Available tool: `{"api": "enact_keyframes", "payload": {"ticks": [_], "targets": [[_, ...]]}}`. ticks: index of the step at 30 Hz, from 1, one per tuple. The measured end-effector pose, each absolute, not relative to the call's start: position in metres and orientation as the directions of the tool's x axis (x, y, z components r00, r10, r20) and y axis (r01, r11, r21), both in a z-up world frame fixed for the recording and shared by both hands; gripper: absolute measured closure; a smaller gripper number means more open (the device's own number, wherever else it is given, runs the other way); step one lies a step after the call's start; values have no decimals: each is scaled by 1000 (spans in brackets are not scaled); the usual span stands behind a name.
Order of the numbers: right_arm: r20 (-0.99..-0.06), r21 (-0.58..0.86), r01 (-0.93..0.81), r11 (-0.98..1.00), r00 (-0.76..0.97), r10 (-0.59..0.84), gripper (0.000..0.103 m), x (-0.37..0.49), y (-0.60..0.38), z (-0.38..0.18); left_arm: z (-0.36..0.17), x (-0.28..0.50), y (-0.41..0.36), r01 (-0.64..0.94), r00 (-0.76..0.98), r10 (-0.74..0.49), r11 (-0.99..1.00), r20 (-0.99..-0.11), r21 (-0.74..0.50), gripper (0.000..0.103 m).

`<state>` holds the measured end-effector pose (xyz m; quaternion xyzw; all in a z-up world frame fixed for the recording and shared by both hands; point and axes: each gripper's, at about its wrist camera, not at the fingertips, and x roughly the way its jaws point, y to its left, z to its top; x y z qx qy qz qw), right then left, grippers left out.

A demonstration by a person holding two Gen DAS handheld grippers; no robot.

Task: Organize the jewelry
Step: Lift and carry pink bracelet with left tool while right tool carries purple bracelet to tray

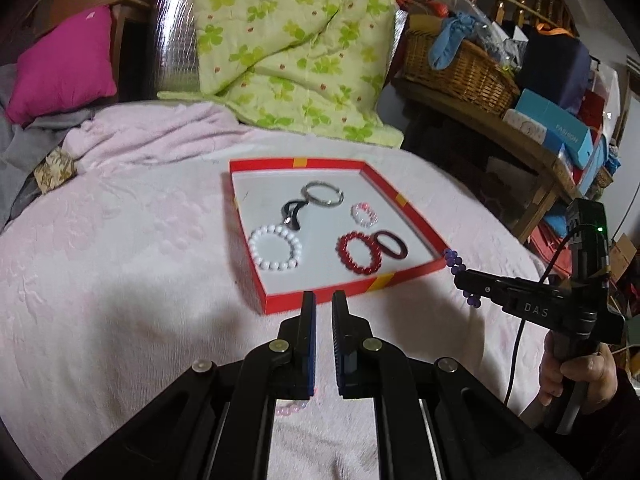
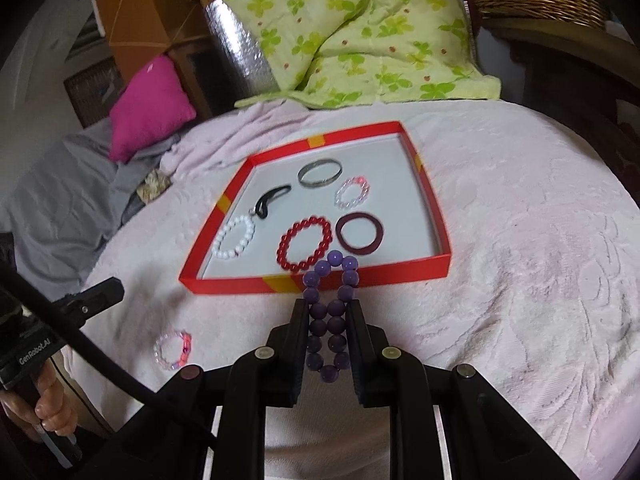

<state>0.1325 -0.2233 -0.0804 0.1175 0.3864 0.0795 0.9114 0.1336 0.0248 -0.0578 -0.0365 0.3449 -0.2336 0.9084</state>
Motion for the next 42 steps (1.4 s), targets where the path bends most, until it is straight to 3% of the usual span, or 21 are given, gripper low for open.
{"api": "enact_keyframes", "payload": {"ticks": [4,8,11,13,14,21,27,29,31,33,42], "targets": [[-672,304,-25,952,703,233,83,132,-234,-78,-49,134,26,420,674,-455,884,-582,-205,95],[-677,301,-14,954,701,224,83,132,-239,-79,-60,143,31,405,641,-429,893,-637,-194,95],[-682,304,-7,953,696,223,83,132,-242,-80,-77,150,34,386,594,-403,902,-696,-193,82],[-685,307,-4,952,694,223,83,132,-242,-81,-89,152,33,374,563,-378,909,-735,-181,52],[-685,308,-3,951,693,224,83,133,-242,-81,-95,151,32,373,551,-363,913,-751,-168,46],[-690,305,-17,952,685,233,83,134,-236,-81,-130,149,12,410,492,-271,911,-827,-55,43],[-698,302,-21,953,676,236,83,134,-231,-84,-139,150,8,421,474,-272,905,-837,-55,43],[-699,300,-21,954,676,234,83,134,-231,-84,-138,147,10,429,469,-286,901,-836,-67,52],[-698,299,-19,954,677,232,83,133,-232,-84,-136,145,11,443,459,-308,892,-833,-86,77],[-698,301,-14,954,678,230,83,134,-232,-84,-136,144,11,460,432,-346,879,-833,-127,91],[-695,297,-19,955,682,230,83,135,-229,-82,-116,138,6,490,471,-418,856,-777,-163,95]]}}
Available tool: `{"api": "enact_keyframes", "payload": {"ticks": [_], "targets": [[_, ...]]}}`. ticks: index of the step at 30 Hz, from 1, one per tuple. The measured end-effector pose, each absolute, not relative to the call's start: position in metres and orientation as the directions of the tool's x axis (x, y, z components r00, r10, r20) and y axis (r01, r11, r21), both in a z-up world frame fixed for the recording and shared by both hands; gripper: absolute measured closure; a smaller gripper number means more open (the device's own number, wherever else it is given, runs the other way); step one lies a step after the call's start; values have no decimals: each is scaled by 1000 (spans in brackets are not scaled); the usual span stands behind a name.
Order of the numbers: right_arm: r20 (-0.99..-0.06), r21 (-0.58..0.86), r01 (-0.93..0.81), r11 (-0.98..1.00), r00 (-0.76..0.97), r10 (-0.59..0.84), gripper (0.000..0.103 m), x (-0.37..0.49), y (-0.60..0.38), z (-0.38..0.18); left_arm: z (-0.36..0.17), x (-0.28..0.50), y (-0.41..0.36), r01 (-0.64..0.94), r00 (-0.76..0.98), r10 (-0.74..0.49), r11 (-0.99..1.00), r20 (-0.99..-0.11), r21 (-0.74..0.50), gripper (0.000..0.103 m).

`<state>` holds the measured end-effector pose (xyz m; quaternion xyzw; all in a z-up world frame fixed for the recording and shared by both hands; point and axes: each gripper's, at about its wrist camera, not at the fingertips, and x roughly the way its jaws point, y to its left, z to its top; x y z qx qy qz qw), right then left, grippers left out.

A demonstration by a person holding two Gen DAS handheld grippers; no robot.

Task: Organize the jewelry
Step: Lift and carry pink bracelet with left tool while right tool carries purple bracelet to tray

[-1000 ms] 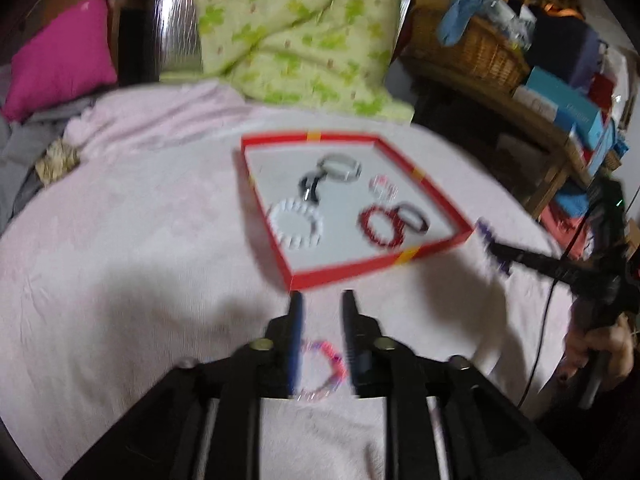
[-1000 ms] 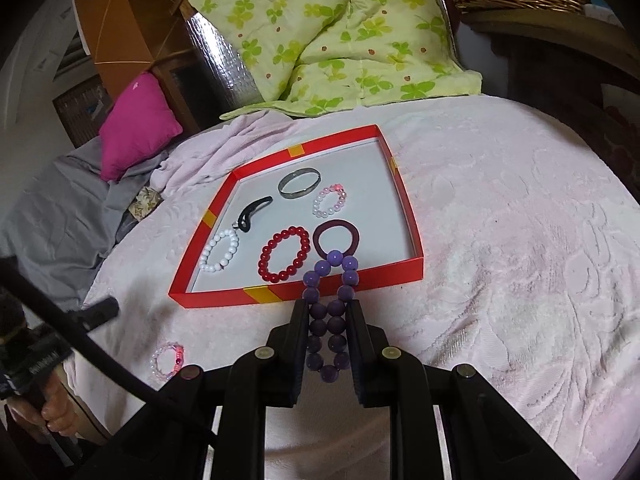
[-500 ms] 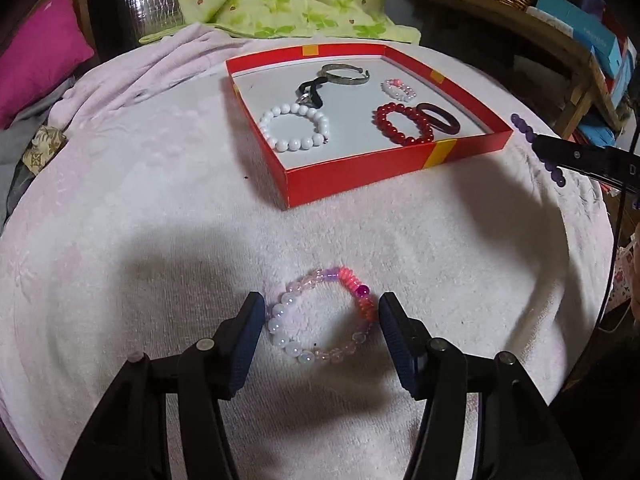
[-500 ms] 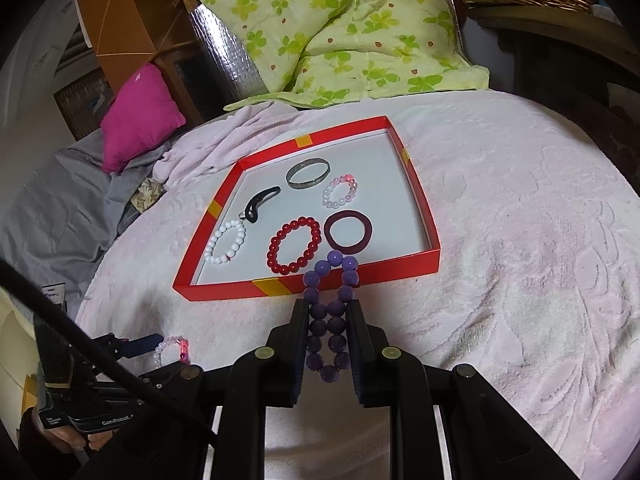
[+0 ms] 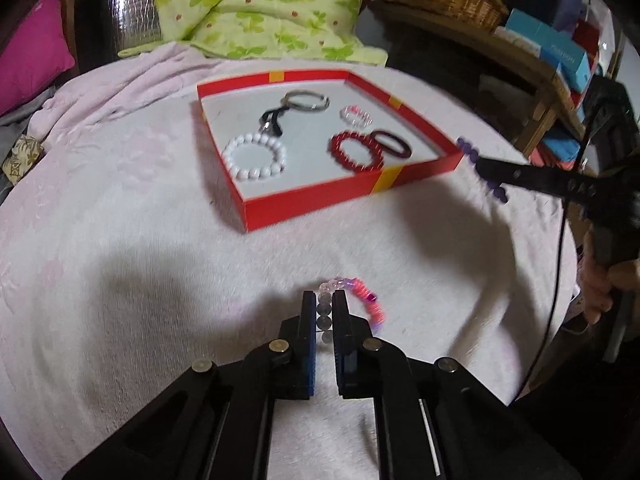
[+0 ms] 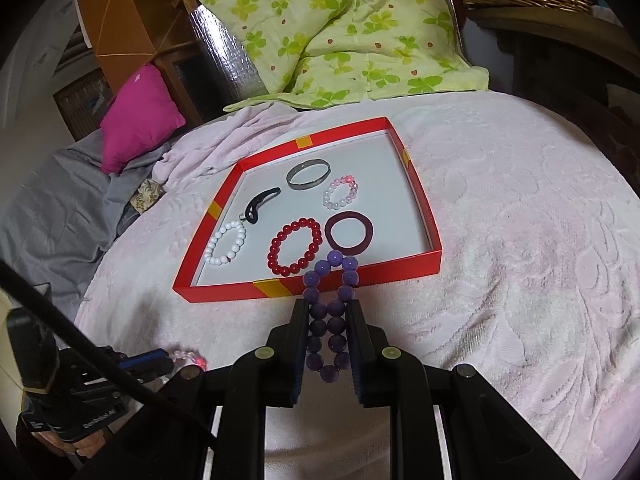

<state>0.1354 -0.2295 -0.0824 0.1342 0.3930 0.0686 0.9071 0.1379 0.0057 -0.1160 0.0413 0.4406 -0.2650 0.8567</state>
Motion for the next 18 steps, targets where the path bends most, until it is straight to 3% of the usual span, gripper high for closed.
{"api": "enact_keyframes", "payload": {"ticks": [18], "targets": [[-684,310,-9,951,692,230,83,134,-235,-80,-77,132,5,520,503,-531,816,-682,-252,95]]}}
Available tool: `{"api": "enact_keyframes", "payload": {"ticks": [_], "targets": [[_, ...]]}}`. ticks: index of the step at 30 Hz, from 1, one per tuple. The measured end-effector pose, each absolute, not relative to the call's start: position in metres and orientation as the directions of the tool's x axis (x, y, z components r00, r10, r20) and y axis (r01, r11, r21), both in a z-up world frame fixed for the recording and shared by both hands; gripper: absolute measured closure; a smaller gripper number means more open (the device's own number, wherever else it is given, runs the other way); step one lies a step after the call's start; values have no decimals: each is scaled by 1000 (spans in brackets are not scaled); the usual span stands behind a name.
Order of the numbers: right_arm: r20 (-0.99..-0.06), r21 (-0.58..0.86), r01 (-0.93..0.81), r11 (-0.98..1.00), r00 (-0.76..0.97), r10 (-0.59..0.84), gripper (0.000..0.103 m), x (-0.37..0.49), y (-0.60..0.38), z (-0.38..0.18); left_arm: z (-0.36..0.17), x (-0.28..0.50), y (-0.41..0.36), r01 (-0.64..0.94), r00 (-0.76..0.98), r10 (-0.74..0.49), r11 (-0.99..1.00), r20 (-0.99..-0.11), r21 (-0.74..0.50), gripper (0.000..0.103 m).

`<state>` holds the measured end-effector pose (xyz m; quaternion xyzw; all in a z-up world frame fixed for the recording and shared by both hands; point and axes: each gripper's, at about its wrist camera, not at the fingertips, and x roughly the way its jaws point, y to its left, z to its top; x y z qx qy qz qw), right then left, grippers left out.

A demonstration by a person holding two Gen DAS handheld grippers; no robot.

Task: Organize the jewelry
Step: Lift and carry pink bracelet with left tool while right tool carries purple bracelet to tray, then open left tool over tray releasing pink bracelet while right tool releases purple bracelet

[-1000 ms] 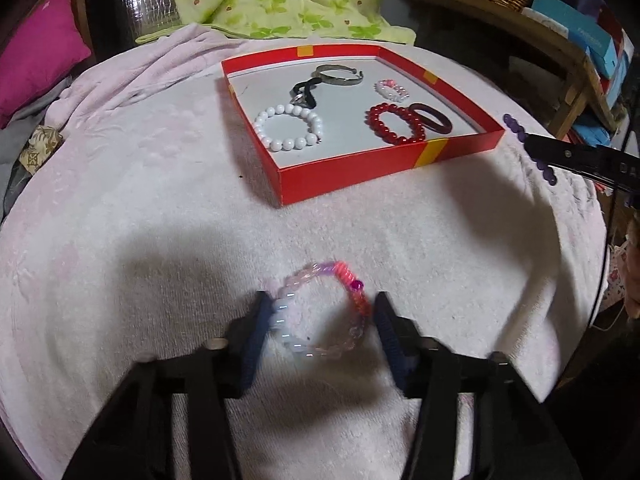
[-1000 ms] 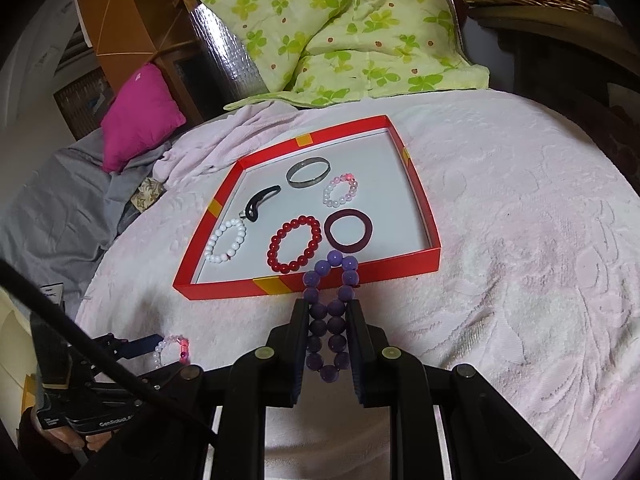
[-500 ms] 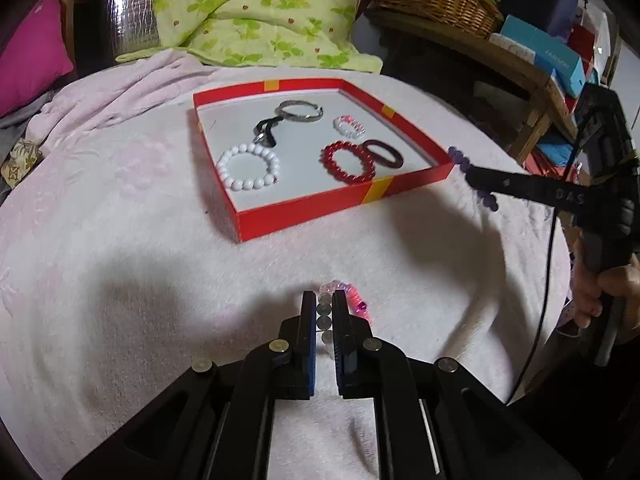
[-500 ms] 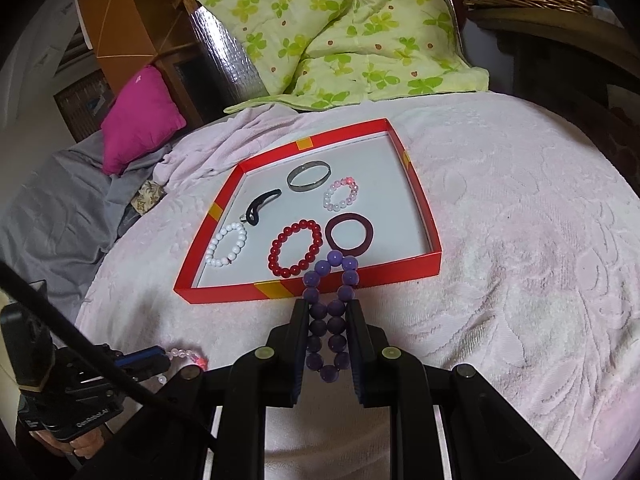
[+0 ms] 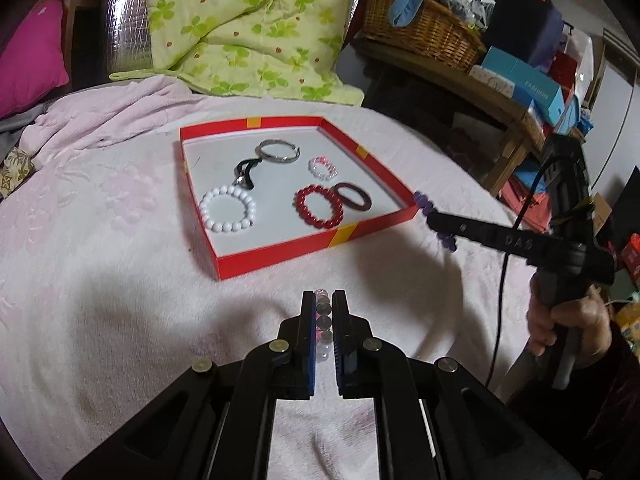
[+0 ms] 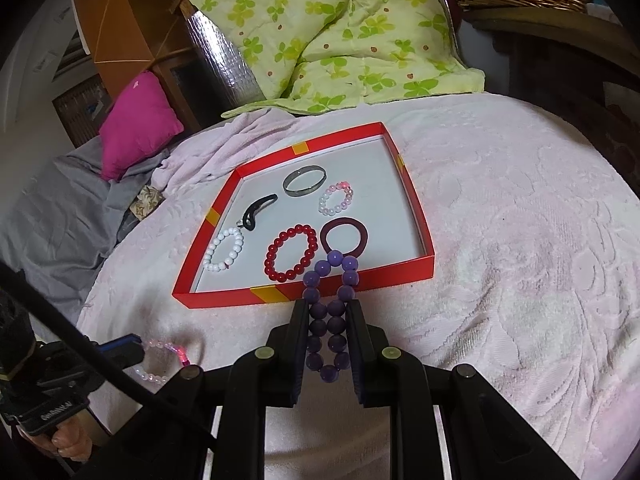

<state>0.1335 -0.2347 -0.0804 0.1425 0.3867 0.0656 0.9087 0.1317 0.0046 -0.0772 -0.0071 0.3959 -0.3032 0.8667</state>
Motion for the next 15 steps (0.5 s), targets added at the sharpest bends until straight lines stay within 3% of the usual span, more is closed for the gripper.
{"api": "enact_keyframes", "payload": {"ticks": [15], "targets": [[-633,350,-11,937,735,245,83,144,-239,-68,-40,159,-5,522,552,-605,787,-573,-329,95]]}}
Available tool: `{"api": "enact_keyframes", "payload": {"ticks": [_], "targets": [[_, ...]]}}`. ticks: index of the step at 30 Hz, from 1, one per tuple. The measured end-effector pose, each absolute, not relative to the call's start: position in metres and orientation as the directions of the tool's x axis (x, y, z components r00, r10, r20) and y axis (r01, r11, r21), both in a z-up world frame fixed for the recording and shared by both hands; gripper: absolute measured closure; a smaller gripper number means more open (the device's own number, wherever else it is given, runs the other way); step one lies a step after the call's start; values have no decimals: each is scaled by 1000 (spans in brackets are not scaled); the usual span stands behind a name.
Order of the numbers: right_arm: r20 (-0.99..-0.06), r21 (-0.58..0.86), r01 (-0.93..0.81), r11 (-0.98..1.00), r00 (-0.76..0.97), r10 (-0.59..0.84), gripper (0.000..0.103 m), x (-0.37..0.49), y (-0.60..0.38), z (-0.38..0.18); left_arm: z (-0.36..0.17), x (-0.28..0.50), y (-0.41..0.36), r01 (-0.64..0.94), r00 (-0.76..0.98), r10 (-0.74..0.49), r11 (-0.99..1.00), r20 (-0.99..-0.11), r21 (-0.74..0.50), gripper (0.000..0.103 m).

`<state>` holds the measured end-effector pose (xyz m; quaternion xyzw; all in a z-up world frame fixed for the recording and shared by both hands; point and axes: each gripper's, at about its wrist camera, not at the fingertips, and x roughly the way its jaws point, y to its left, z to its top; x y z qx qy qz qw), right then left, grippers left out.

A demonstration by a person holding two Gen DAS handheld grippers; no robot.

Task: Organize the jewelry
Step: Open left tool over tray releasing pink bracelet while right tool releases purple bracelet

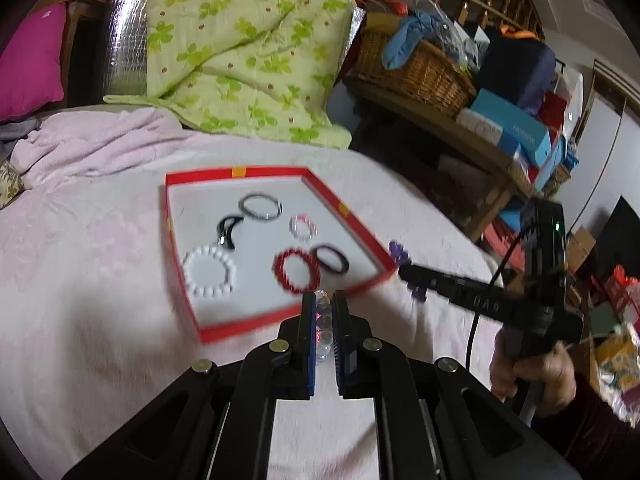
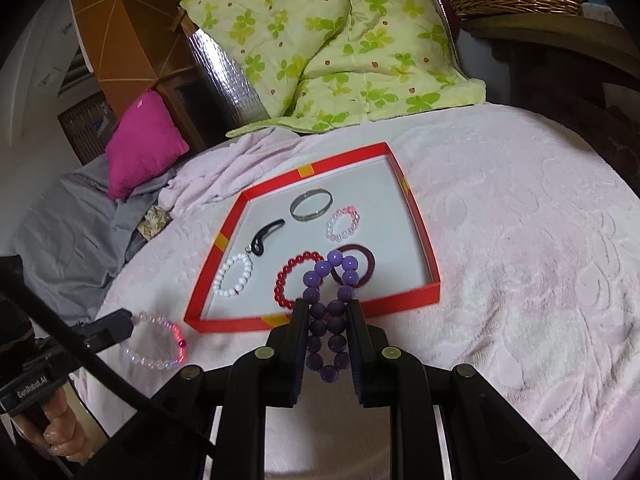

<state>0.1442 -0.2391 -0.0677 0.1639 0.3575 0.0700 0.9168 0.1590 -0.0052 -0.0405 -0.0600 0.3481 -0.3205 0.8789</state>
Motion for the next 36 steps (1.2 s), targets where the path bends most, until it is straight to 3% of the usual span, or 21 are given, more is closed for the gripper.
{"api": "enact_keyframes", "payload": {"ticks": [13,28,36], "targets": [[-622,446,-28,895,709,332,83,226,-232,-65,-58,237,-34,434,563,-542,836,-624,-335,95],[-706,455,125,882,655,271,83,350,-257,-107,-90,300,-58,387,521,-522,850,-675,-358,95],[-717,474,188,860,650,253,74,364,-270,-117,-96,303,-66,361,548,-443,890,-709,-278,95]]}}
